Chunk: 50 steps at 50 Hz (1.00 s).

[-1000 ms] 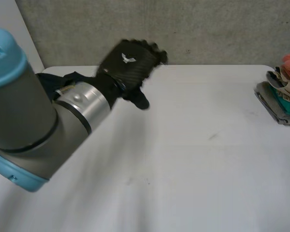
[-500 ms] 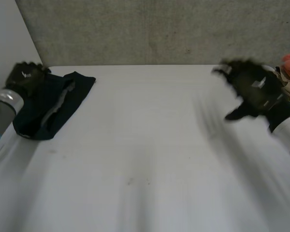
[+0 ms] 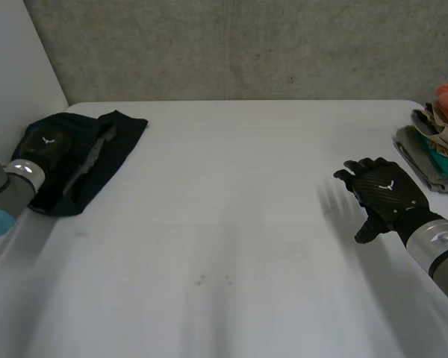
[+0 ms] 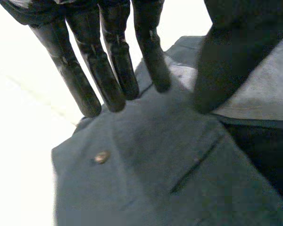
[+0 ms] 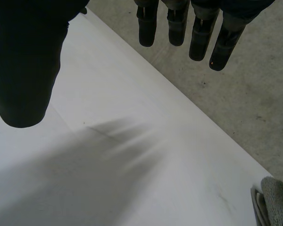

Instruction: Fold the laundry.

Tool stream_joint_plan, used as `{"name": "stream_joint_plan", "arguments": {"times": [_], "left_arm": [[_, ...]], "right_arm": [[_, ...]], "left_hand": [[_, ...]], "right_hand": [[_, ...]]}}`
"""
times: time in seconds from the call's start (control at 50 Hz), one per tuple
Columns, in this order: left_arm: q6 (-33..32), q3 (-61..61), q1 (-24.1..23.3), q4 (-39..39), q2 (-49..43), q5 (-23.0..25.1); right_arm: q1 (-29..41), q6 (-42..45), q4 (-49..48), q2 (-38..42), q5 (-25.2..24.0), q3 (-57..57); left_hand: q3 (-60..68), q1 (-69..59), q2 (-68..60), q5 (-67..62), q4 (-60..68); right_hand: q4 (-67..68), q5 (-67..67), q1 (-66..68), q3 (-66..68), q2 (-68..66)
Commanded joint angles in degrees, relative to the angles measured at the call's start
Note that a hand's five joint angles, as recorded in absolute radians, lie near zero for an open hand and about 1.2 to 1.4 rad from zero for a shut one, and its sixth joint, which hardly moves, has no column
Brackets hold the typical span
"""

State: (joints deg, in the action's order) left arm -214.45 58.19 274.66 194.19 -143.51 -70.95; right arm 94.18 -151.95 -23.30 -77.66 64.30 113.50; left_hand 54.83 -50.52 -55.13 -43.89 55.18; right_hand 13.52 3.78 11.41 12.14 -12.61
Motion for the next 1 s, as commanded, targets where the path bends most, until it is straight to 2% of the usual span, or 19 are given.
{"name": "stream_joint_plan", "arguments": {"times": [0.02, 0.14, 0.24, 0.32, 0.4, 0.5, 0.54, 0.56, 0.6, 0.68, 0.7, 0.78, 0.8, 0.82, 0.88, 0.9, 0.92, 0.98, 1.0], "left_arm": [[-0.1, 6.3, 0.1, -3.0, 8.8, -6.0], [-0.4, 13.5, 0.2, -8.6, 16.2, -5.8], [-5.8, 17.9, 0.9, -13.8, 18.6, -5.4], [-8.8, 18.1, 1.3, -14.0, 17.9, -5.4], [-11.2, 16.4, 2.1, -13.6, 13.0, -5.4], [-11.3, 12.0, 1.8, -13.5, 8.1, -5.5], [-11.2, 10.7, 1.6, -13.1, 7.0, -5.5], [-10.5, 9.8, 1.1, -12.4, 6.5, -5.5], [-10.0, 9.1, 0.5, -11.3, 6.4, -5.6], [-6.3, 9.4, -4.6, -7.3, 8.4, -5.9], [-3.5, 9.8, -7.5, -6.5, 11.0, -6.1], [2.3, 12.6, -13.3, -5.8, 17.5, -6.2], [5.2, 14.5, -17.0, -5.7, 20.6, -6.2], [6.1, 14.9, -18.2, -5.7, 21.4, -6.3], [10.1, 17.2, -26.5, -5.7, 26.2, -6.4], [11.1, 17.7, -28.7, -5.8, 26.7, -6.4], [13.0, 18.4, -33.0, -5.8, 27.2, -6.4], [15.3, 18.5, -38.8, -5.7, 26.0, -6.4], [16.6, 17.8, -42.6, -5.7, 24.0, -6.4]], "right_arm": [[-0.8, 0.0, 0.0, -0.2, 0.0, 0.3], [-1.2, 0.0, -0.1, -0.1, 0.0, 0.3], [-1.5, -0.1, -0.2, -0.1, -0.1, 0.3], [-1.4, -0.1, -1.0, 0.1, -0.1, 0.4], [-1.3, 0.0, -1.0, 0.1, -0.1, 0.5], [-1.3, 0.0, -1.0, 0.2, -0.1, 0.7], [-1.3, 0.0, -1.0, 0.2, -0.1, 0.8], [-1.3, 0.0, -1.0, 0.2, -0.1, 0.8], [-1.3, 0.0, -1.0, 0.2, -0.1, 0.8], [-1.4, 0.0, -1.0, 0.2, 0.0, 0.8], [-1.5, 0.0, -1.0, 0.1, 0.0, 0.8], [-1.5, 0.0, -1.0, -0.2, 0.7, 0.8], [-1.5, 0.0, -1.0, -0.3, 0.7, 0.8], [-1.5, -0.1, -1.1, -0.3, 0.7, 0.8], [-1.6, -0.1, -1.3, -0.8, 1.1, 0.8], [-1.7, -0.1, -1.3, -0.9, 1.3, 0.8], [-2.0, -0.1, -1.4, -0.9, 1.8, 0.8], [-2.5, -0.2, -1.4, -1.0, 3.0, 0.5], [-2.7, -0.2, -1.4, -1.0, 4.2, 0.3]], "left_hand": [[-38.0, 33.7, 38.3, 37.1, -38.4], [-38.6, 34.3, 38.9, 37.6, -38.9], [-38.4, 34.1, 38.7, 37.5, -38.7], [-38.6, 34.2, 38.9, 37.6, -38.9], [-38.7, 34.4, 39.0, 37.8, -39.1], [-35.7, 31.4, 36.0, 34.8, -36.1], [-24.5, 20.2, 24.8, 23.6, -24.8], [-1.6, -2.7, 1.9, 0.7, -2.0], [25.0, -29.3, -24.7, -26.0, 24.7], [25.2, -29.5, -24.9, -26.1, 24.8], [25.2, -29.5, -24.9, -26.1, 24.8], [25.2, -29.5, -24.9, -26.1, 24.8], [25.2, -29.5, -24.9, -26.1, 24.8], [25.2, -29.5, -24.9, -26.1, 24.8], [25.2, -29.5, -24.9, -26.1, 24.8], [25.2, -29.5, -24.9, -26.1, 24.8], [25.2, -29.5, -24.9, -26.1, 24.8], [25.2, -29.5, -24.9, -26.1, 24.8], [25.2, -29.5, -24.9, -26.1, 24.8]], "right_hand": [[-3.5, -3.8, -1.4, -2.1, 2.6], [-3.5, -3.8, -1.4, -2.1, 2.6], [-3.5, -3.8, -1.4, -2.1, 2.6], [-3.5, -3.8, -1.4, -2.1, 2.6], [-3.5, -3.8, -1.4, -2.1, 2.6], [-3.5, -3.8, -1.4, -2.1, 2.6], [-3.5, -3.8, -1.4, -2.1, 2.6], [-3.5, -3.8, -1.4, -2.1, 2.6], [-3.5, -3.8, -1.4, -2.1, 2.6], [-3.5, -3.8, -1.4, -2.1, 2.6], [-3.5, -3.8, -1.4, -2.1, 2.6], [-3.5, -3.8, -1.4, -2.1, 2.6], [-3.5, -3.8, -1.4, -2.1, 2.6], [-3.5, -3.8, -1.4, -2.1, 2.6], [-3.5, -3.8, -1.4, -2.1, 2.6], [-3.5, -3.8, -1.4, -2.1, 2.6], [-3.5, -3.8, -1.4, -2.1, 2.6], [-3.5, -3.8, -1.4, -2.1, 2.6], [-3.5, -3.8, -1.4, -2.1, 2.6]]}}
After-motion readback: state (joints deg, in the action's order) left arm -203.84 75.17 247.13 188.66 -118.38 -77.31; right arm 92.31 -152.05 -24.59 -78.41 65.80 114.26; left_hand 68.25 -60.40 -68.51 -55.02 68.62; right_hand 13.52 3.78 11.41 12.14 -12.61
